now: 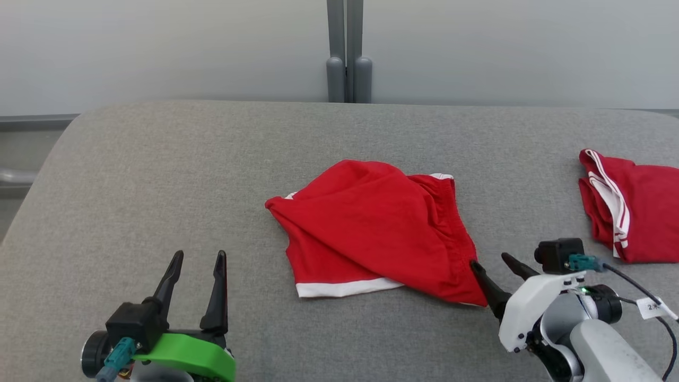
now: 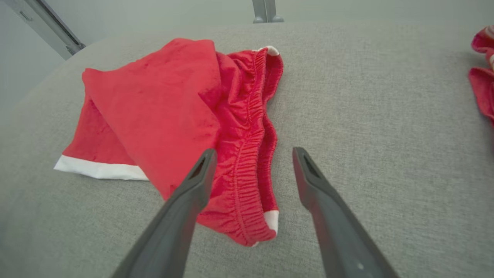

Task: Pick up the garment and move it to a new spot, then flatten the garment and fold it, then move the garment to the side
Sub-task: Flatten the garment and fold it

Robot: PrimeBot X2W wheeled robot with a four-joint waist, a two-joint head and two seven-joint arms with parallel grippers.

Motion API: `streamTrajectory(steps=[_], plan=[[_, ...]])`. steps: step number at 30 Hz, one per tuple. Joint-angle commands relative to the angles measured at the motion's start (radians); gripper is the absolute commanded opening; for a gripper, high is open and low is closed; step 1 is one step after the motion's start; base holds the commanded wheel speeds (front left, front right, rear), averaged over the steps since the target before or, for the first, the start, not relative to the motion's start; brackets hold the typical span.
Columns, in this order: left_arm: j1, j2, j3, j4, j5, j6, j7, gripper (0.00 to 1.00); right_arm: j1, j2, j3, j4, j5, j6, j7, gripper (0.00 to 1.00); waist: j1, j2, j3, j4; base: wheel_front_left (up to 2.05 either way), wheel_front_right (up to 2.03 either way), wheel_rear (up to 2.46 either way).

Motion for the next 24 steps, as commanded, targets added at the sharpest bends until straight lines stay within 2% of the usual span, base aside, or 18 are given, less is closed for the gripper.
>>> streamTrajectory(steps=[1,4,8,9,10,11,13,14,16,24], plan=[[-0.023,-0.006,0.002,0.003,0.007,-0.007,-0.003,1.00,-0.029,-0.015,0.006,0.009,0.014,0.000,0.025,1.00,0.0000,0.0000,0.013,0.026,0.00,0.00,0.00],[-0.027,-0.017,0.002,0.019,0.009,-0.017,-0.003,1.00,-0.057,-0.024,0.016,0.047,0.048,0.000,0.095,1.00,0.0000,0.0000,0.020,0.050,0.00,0.00,0.00],[-0.037,-0.030,0.003,0.033,0.015,-0.030,-0.003,1.00,-0.084,-0.030,0.022,0.080,0.071,0.000,0.133,1.00,0.0000,0.0000,0.030,0.080,0.00,0.00,0.00],[-0.038,-0.032,0.006,0.037,0.016,-0.031,-0.003,1.00,-0.087,-0.030,0.022,0.088,0.074,0.000,0.139,0.92,0.0000,0.0000,0.031,0.083,0.00,0.00,0.00],[-0.039,-0.035,0.007,0.042,0.016,-0.036,-0.003,1.00,-0.085,-0.032,0.024,0.100,0.078,0.000,0.148,0.69,0.0000,0.0000,0.033,0.089,0.00,0.00,0.00],[-0.039,-0.036,0.009,0.045,0.017,-0.038,-0.003,1.00,-0.086,-0.033,0.025,0.107,0.080,0.000,0.153,0.50,0.0000,0.0000,0.033,0.092,0.00,0.00,0.00],[-0.039,-0.039,0.012,0.051,0.019,-0.039,-0.003,1.00,-0.087,-0.029,0.028,0.116,0.091,0.000,0.158,0.44,0.0000,0.0000,0.035,0.097,0.00,0.00,0.00],[-0.040,-0.040,0.014,0.053,0.021,-0.042,-0.003,1.00,-0.088,-0.029,0.029,0.120,0.095,0.000,0.159,0.37,0.0000,0.0000,0.036,0.100,0.00,0.00,0.00],[-0.042,-0.042,0.018,0.054,0.025,-0.046,-0.003,1.00,-0.090,-0.031,0.033,0.124,0.101,0.000,0.158,0.00,0.0000,0.0000,0.039,0.103,0.00,0.00,0.00],[-0.052,-0.050,0.029,0.052,0.037,-0.058,-0.003,1.00,-0.135,-0.024,-0.002,0.109,0.150,0.000,0.088,0.00,0.0000,0.0000,0.075,0.105,0.00,0.00,0.00]])
